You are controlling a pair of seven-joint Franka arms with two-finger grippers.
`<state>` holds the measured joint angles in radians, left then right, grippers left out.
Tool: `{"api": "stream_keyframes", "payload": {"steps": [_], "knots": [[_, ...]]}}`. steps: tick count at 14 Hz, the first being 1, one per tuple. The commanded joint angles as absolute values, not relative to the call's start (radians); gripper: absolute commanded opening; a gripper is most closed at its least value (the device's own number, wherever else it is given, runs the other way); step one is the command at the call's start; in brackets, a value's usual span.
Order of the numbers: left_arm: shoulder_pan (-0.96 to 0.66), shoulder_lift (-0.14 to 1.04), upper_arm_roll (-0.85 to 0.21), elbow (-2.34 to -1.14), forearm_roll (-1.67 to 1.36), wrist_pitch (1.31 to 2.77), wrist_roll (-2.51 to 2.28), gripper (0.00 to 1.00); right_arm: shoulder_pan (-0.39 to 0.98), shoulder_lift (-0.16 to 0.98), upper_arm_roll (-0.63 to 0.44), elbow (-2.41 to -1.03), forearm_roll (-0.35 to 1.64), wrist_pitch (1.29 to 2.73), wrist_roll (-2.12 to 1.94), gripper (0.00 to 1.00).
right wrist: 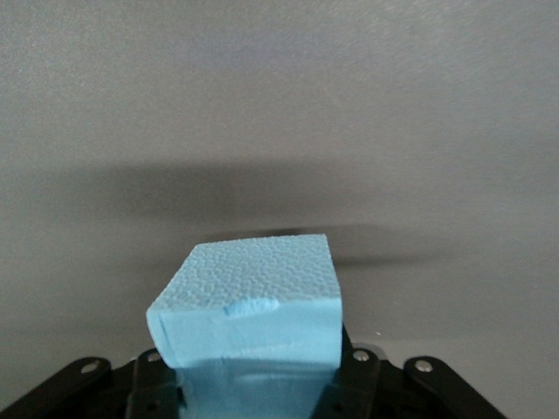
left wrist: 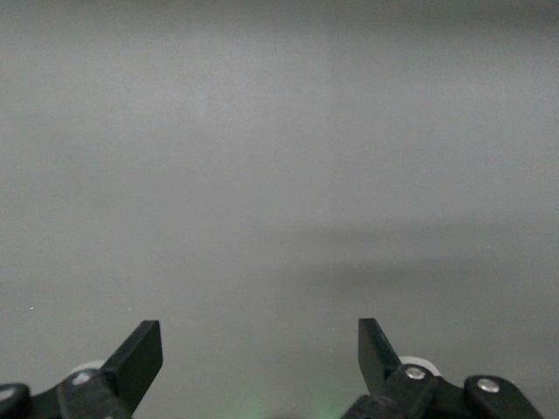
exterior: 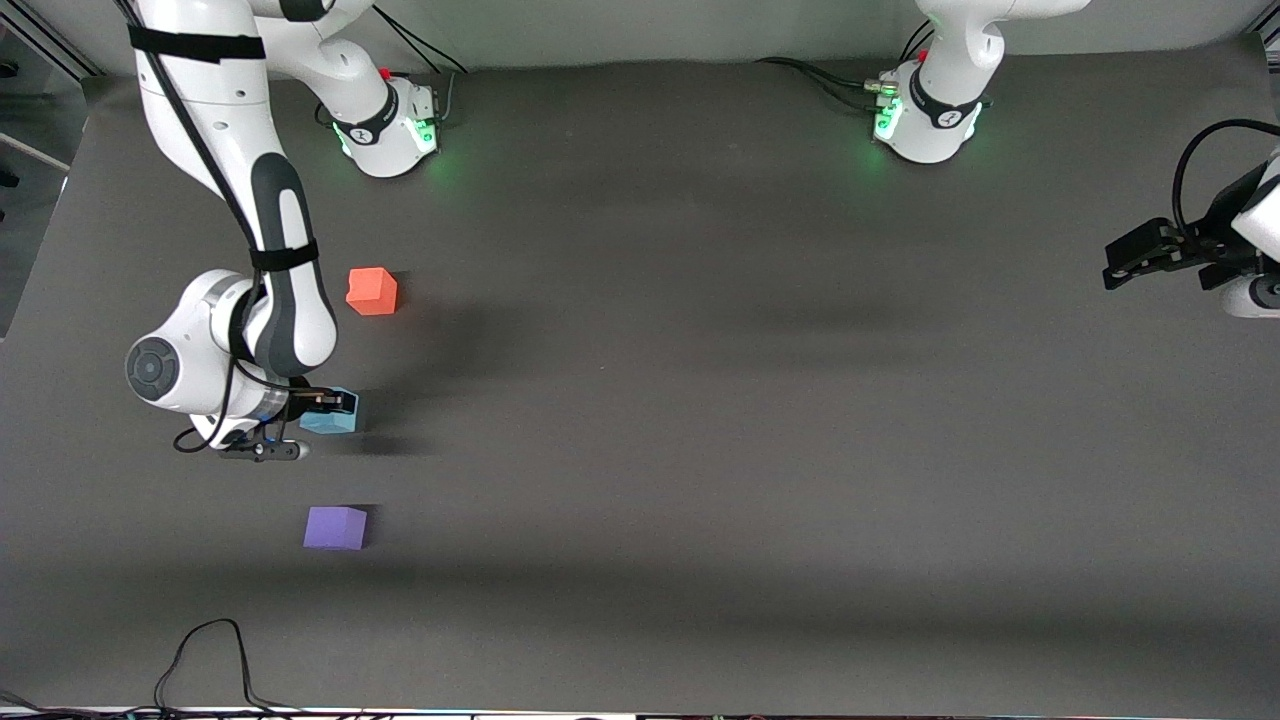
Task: Place blue block between orange and purple blocks
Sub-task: 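Lower the blue block between the orange and purple blocks, open the right gripper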
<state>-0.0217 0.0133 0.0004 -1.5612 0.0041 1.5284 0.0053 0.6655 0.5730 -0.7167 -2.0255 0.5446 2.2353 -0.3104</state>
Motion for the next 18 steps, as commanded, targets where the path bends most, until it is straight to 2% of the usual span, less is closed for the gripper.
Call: {"api": "stream_keyframes", "payload": {"steps": [1, 4, 5, 6, 7, 8, 11, 13, 16, 18], "knots": [[-0.017, 0.009, -0.002, -1.568, -0.008, 1.535, 0.011, 1.0, 0.667, 0.601, -0.703, -2.009, 0.592, 2.235, -0.338, 0.17], [-0.017, 0.009, -0.002, -1.568, -0.008, 1.539, 0.009, 1.0, 0.667, 0.621, -0.684, -2.011, 0.592, 2.235, -0.33, 0.2], [-0.017, 0.009, -0.002, -1.569, -0.008, 1.537, 0.009, 1.0, 0.667, 0.63, -0.684, -2.01, 0.592, 2.235, -0.328, 0.24], [-0.017, 0.009, -0.002, -1.569, -0.008, 1.537, 0.009, 1.0, 0.667, 0.632, -0.683, -2.01, 0.592, 2.235, -0.33, 0.33], [-0.017, 0.009, -0.002, -1.569, -0.008, 1.537, 0.009, 1.0, 0.667, 0.635, -0.683, -2.01, 0.592, 2.235, -0.33, 0.75], [-0.017, 0.009, -0.002, -1.568, -0.008, 1.539, 0.009, 1.0, 0.669, 0.631, -0.684, -2.008, 0.592, 2.232, -0.33, 1.0], [-0.017, 0.009, -0.002, -1.569, -0.006, 1.537, 0.008, 1.0, 0.667, 0.572, -0.695, -2.005, 0.588, 2.198, -0.33, 1.0], [-0.017, 0.009, -0.002, -1.569, -0.006, 1.539, 0.008, 1.0, 0.686, 0.485, -0.724, -2.006, 0.54, 2.165, -0.327, 1.0], [-0.018, 0.009, -0.002, -1.569, -0.006, 1.537, 0.005, 1.0, 0.799, 0.318, -0.831, -2.002, 0.381, 2.103, -0.203, 1.0], [-0.018, 0.009, -0.002, -1.569, -0.006, 1.537, 0.005, 1.0, 0.844, 0.226, -0.871, -1.962, 0.301, 2.018, -0.149, 1.0]]}}
